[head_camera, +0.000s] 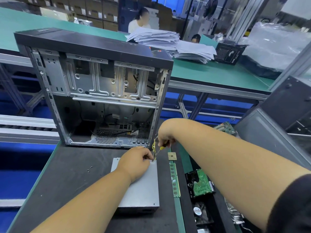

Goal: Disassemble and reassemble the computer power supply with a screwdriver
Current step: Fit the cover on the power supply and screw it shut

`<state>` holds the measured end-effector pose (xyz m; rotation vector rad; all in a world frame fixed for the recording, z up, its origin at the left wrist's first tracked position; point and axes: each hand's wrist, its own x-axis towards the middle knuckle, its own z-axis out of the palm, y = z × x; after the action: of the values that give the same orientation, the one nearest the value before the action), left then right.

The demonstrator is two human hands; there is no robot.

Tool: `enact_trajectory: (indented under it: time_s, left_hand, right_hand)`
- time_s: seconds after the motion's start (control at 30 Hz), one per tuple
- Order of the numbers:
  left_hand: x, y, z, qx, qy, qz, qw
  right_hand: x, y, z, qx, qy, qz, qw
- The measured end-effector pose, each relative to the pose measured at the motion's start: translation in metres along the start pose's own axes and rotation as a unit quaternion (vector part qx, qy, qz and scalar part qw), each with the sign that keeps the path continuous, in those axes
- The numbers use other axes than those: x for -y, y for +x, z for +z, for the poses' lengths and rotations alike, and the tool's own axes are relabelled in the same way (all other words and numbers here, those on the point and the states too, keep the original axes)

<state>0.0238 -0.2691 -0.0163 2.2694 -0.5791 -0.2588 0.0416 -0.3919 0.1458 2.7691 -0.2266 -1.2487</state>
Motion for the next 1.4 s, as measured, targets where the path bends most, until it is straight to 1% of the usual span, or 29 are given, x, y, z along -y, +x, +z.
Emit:
enact_trajectory:
  time_s: [0.03, 0.07, 0.1, 0.13, 0.2, 0.23, 0.27, 0.33, 0.4, 0.43, 0.47, 0.53, 0.6, 0.67, 0.7, 0.8, 0.87, 0.93, 1.03, 1.07, 1.1, 1.17, 1.23, 1.3, 1.33, 1.4]
  left_hand:
    - [0.000, 0.000, 0.000, -0.001, 0.001, -0.001, 1.000]
    - [0.000, 0.000, 0.000, -0.002, 0.002, -0.003, 1.000]
    - [0.000, 0.000, 0.001, -0.003, 0.001, -0.004, 1.000]
    - [0.000, 0.000, 0.001, -0.002, -0.001, -0.004, 1.000]
    - [-0.001, 0.001, 0.000, -0.001, -0.004, -0.004, 1.000]
    - [-0.001, 0.001, 0.000, -0.002, -0.004, -0.005, 1.000]
    - [-0.001, 0.000, 0.000, -0.005, -0.005, -0.008, 1.000]
    - [-0.002, 0.000, 0.001, -0.010, -0.002, -0.019, 1.000]
    - [-0.003, 0.001, 0.002, -0.011, -0.001, -0.031, 0.999]
    - [-0.004, 0.002, 0.002, -0.010, 0.000, -0.037, 0.999]
    - [-0.004, 0.002, 0.001, -0.007, 0.002, -0.041, 0.999]
    - [-0.005, 0.003, 0.001, -0.003, 0.009, -0.045, 0.999]
    - [-0.005, 0.003, 0.001, -0.002, 0.010, -0.050, 0.999]
    - [-0.004, 0.003, 0.001, 0.001, 0.010, -0.049, 0.999]
    - [-0.004, 0.003, 0.002, 0.003, 0.011, -0.048, 0.999]
    - [-0.006, 0.003, 0.001, 0.006, 0.012, -0.050, 0.999]
    - [-0.007, 0.002, 0.001, 0.005, 0.014, -0.054, 0.998]
    - [-0.006, 0.002, 0.001, 0.005, 0.011, -0.056, 0.998]
    - [-0.006, 0.003, 0.001, 0.004, 0.013, -0.057, 0.998]
    - [-0.006, 0.003, 0.001, 0.003, 0.016, -0.056, 0.998]
    - [-0.006, 0.003, 0.001, 0.002, 0.018, -0.056, 0.998]
    - [-0.006, 0.003, 0.001, 0.001, 0.021, -0.052, 0.998]
    - [-0.004, 0.003, 0.000, 0.003, 0.016, -0.043, 0.999]
    - [-0.003, 0.002, 0.000, 0.002, 0.010, -0.034, 0.999]
    - [-0.003, 0.001, 0.000, -0.001, 0.008, -0.031, 0.999]
    - [-0.002, 0.000, 0.000, -0.004, 0.006, -0.027, 1.000]
  right_hand:
    - [-0.002, 0.000, 0.000, 0.022, 0.030, 0.004, 0.999]
    - [-0.004, -0.004, 0.001, 0.027, 0.032, 0.001, 0.999]
    - [-0.004, -0.005, 0.003, 0.012, 0.012, -0.006, 1.000]
    - [-0.004, -0.007, 0.005, -0.017, -0.038, -0.014, 0.999]
    - [-0.005, -0.012, 0.010, -0.112, -0.140, -0.035, 0.983]
    - [-0.006, -0.015, 0.012, -0.161, -0.150, -0.055, 0.974]
    - [-0.008, -0.017, 0.016, -0.205, -0.168, -0.081, 0.961]
    - [-0.006, -0.020, 0.023, -0.270, -0.238, -0.127, 0.924]
    - [-0.002, -0.020, 0.029, -0.308, -0.286, -0.142, 0.896]
    - [-0.001, -0.020, 0.030, -0.312, -0.293, -0.141, 0.893]
    - [-0.001, -0.019, 0.031, -0.311, -0.279, -0.141, 0.897]
    - [-0.002, -0.018, 0.034, -0.297, -0.246, -0.130, 0.913]
    - [0.001, -0.015, 0.033, -0.278, -0.199, -0.086, 0.936]
    - [0.008, -0.012, 0.024, -0.228, -0.163, -0.027, 0.960]
    - [0.013, -0.012, 0.020, -0.192, -0.157, -0.016, 0.969]
    - [0.023, -0.012, 0.008, -0.099, -0.156, -0.018, 0.983]
    - [0.020, -0.008, 0.004, -0.059, -0.145, -0.032, 0.987]
    - [0.017, -0.012, 0.004, -0.044, -0.179, -0.058, 0.981]
    - [0.015, -0.021, 0.010, -0.026, -0.191, -0.060, 0.979]
    - [0.015, -0.026, 0.012, -0.042, -0.210, -0.057, 0.975]
    - [0.012, -0.028, 0.013, -0.075, -0.239, -0.056, 0.967]
    - [0.005, -0.031, 0.015, -0.178, -0.253, -0.061, 0.949]
    - [-0.001, -0.034, 0.017, -0.245, -0.281, -0.088, 0.924]
    - [-0.005, -0.034, 0.019, -0.256, -0.305, -0.115, 0.910]
    - [-0.007, -0.034, 0.019, -0.250, -0.292, -0.111, 0.916]
    - [-0.004, -0.030, 0.019, -0.214, -0.245, -0.076, 0.943]
